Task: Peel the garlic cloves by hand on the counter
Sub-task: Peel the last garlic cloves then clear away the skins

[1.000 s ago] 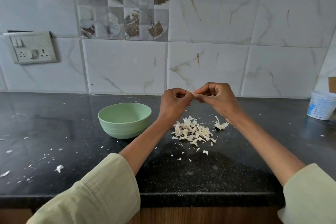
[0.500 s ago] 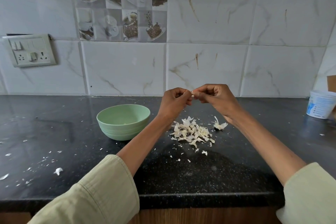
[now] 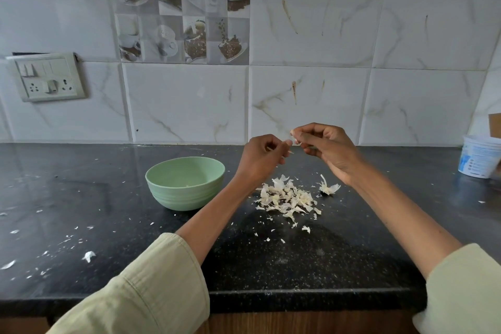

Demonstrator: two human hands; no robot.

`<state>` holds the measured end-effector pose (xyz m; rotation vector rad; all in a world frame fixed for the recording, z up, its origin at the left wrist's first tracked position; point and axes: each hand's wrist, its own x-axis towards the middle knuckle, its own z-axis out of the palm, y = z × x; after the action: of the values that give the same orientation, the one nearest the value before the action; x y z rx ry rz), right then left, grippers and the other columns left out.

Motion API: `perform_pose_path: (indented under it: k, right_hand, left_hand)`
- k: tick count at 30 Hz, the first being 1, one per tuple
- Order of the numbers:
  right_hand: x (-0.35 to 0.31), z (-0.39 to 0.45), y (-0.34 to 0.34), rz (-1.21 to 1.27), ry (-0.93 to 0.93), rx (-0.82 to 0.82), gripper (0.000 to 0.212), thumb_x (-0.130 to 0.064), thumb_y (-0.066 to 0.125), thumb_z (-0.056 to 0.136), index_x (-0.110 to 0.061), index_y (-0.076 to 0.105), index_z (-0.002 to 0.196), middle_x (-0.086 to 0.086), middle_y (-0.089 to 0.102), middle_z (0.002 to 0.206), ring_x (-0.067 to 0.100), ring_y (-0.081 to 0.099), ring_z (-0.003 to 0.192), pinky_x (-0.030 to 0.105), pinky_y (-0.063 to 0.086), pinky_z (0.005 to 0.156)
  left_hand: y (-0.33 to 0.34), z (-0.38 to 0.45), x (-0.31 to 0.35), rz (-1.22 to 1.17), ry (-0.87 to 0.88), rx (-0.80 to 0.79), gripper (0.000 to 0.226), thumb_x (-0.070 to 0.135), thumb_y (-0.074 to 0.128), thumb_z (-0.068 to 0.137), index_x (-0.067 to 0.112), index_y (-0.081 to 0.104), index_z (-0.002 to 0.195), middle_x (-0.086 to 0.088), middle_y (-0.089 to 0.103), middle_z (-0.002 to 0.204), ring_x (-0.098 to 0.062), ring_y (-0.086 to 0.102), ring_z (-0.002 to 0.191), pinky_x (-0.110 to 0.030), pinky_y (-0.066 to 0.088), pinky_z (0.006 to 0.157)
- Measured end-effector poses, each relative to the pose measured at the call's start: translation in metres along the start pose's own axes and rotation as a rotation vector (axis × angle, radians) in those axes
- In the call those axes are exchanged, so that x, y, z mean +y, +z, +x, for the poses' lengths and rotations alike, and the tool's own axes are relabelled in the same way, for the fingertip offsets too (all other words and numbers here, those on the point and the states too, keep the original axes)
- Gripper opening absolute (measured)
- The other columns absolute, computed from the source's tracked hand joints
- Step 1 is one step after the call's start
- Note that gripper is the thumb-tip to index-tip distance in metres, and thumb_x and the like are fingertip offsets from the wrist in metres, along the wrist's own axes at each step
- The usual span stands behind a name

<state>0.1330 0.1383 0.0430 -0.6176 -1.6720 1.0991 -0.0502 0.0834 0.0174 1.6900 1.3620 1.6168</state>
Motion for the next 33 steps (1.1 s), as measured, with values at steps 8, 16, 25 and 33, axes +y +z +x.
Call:
perform_pose_path:
  k: [8,16,25,33]
  right_hand:
    - [-0.002,-0.001,0.002,-0.185,-0.100,0.014,0.017,-0.017,0.084,0.089,-0.009,0.078,0.103,0.012,0.080,0.096,0.017,0.073,0.088,0.025,0.059,0.081]
    - [-0.005,-0.002,0.000,-0.238,-0.153,-0.016,0.021,-0.021,0.087,0.087,-0.010,0.077,0.101,0.003,0.077,0.092,0.014,0.067,0.078,0.025,0.057,0.072]
    - [-0.009,-0.002,-0.002,-0.298,-0.194,-0.051,0.023,-0.026,0.086,0.088,-0.013,0.076,0.104,0.003,0.076,0.095,0.016,0.067,0.073,0.026,0.054,0.066]
    - [-0.007,-0.006,0.002,-0.583,-0.341,0.010,0.011,-0.027,0.086,0.089,-0.025,0.076,0.094,-0.005,0.075,0.088,0.023,0.069,0.068,0.038,0.057,0.069]
  left_hand:
    - [-0.004,0.000,0.004,-0.165,0.010,-0.059,0.016,0.020,0.070,0.102,0.008,0.075,0.111,-0.006,0.080,0.100,-0.013,0.076,0.084,-0.025,0.056,0.075]
    - [-0.006,0.004,-0.002,-0.346,-0.067,-0.111,0.025,0.017,0.074,0.098,0.000,0.074,0.116,-0.010,0.079,0.096,-0.012,0.073,0.084,-0.025,0.054,0.077]
    - [-0.005,0.006,-0.006,-0.538,-0.180,-0.213,0.015,0.021,0.072,0.100,0.009,0.075,0.108,-0.002,0.073,0.094,-0.009,0.061,0.077,-0.022,0.048,0.072]
    - [-0.005,0.008,-0.012,-0.416,-0.189,-0.124,0.011,0.016,0.075,0.097,0.006,0.078,0.100,-0.002,0.070,0.081,-0.010,0.053,0.069,-0.022,0.046,0.068]
